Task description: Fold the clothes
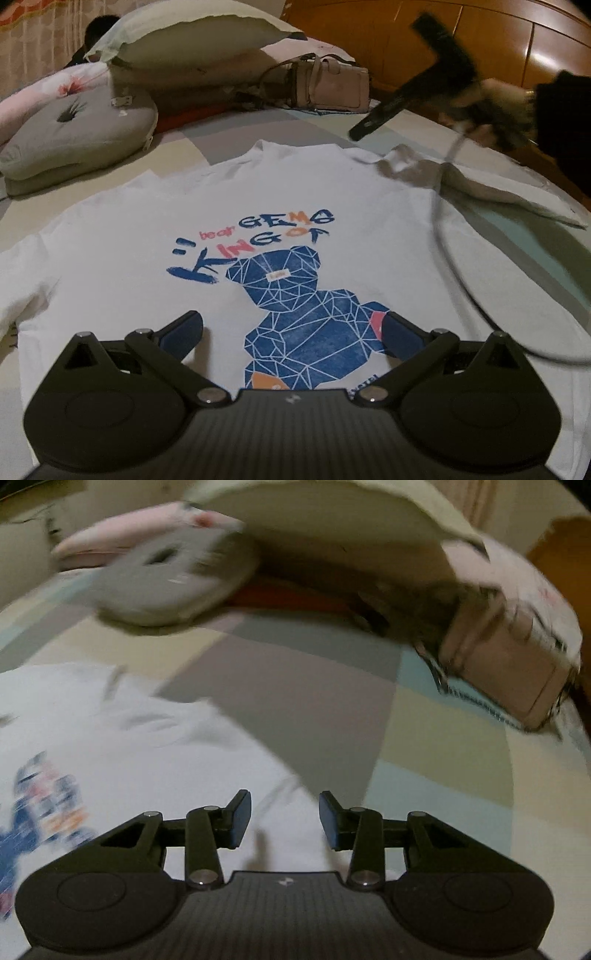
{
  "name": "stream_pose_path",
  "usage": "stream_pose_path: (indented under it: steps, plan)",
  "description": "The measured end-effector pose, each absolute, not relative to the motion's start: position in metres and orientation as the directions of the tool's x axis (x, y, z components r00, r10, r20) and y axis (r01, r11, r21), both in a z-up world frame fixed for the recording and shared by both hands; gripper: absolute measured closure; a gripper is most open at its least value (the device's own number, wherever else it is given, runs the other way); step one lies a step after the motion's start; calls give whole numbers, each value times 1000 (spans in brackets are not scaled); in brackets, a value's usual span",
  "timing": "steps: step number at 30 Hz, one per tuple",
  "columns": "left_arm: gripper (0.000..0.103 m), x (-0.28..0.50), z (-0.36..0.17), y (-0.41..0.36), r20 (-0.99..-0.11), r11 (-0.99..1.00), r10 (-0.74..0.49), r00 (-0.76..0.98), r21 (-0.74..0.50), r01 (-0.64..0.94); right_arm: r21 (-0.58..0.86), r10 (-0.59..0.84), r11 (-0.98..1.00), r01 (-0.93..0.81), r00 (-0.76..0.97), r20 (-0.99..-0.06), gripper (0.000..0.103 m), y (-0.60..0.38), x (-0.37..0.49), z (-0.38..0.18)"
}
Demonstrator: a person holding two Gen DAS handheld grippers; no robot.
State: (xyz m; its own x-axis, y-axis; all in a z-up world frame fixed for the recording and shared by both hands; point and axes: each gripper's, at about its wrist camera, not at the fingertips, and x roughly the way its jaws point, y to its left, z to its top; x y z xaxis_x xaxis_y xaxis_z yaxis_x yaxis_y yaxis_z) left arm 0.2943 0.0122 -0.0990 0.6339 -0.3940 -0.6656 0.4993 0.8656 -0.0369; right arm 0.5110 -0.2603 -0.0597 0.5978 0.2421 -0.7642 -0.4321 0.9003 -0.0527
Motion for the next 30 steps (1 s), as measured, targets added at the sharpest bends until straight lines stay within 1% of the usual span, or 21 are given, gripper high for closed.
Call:
stream_pose_path:
  steps: [6,8,10,11,14,17,21,22,24,26,28,30]
  plan:
    - [1,296,-102,14,-673,871,-385,631,-38,491,-3,296,873,-487,536,-791,60,-266,532,-86]
    - [1,296,-103,13,-674,870,-383,632,-34,491,9,314,868,-497,534,-785,65,-268,529,-89]
    - [1,296,-104,13,-673,870,-383,633,-32,492,36,337,867,-497,532,-777,87,-272,529,-92]
    - [1,296,-104,13,-673,870,-383,633,-32,492,38,342,866,-498,535,-772,99,-271,529,-92]
    - [1,296,-104,13,-672,870,-383,633,-32,492,22,342,865,-501,557,-757,100,-268,534,-92]
    - [1,296,-105,13,-672,871,-383,634,-34,491,58,340,886,-460,558,-757,99,-270,550,-91]
    - [1,295,-104,13,-673,870,-383,633,-32,492,4,275,905,-426,576,-770,90,-268,543,-78]
    - [1,295,-104,14,-673,870,-383,633,-32,492,-16,258,909,-417,590,-765,84,-268,537,-72]
    - [1,295,-102,14,-670,871,-384,635,-34,491,-9,261,911,-411,594,-761,78,-267,524,-60]
    - [1,294,-101,13,-668,872,-381,639,-30,489,3,271,905,-424,574,-773,76,-253,521,-62]
    - [1,294,-101,12,-670,874,-370,644,-18,485,13,281,897,-441,549,-787,70,-237,519,-66]
    - [1,294,-100,13,-671,877,-363,647,-11,481,24,291,889,-458,524,-800,69,-221,518,-71]
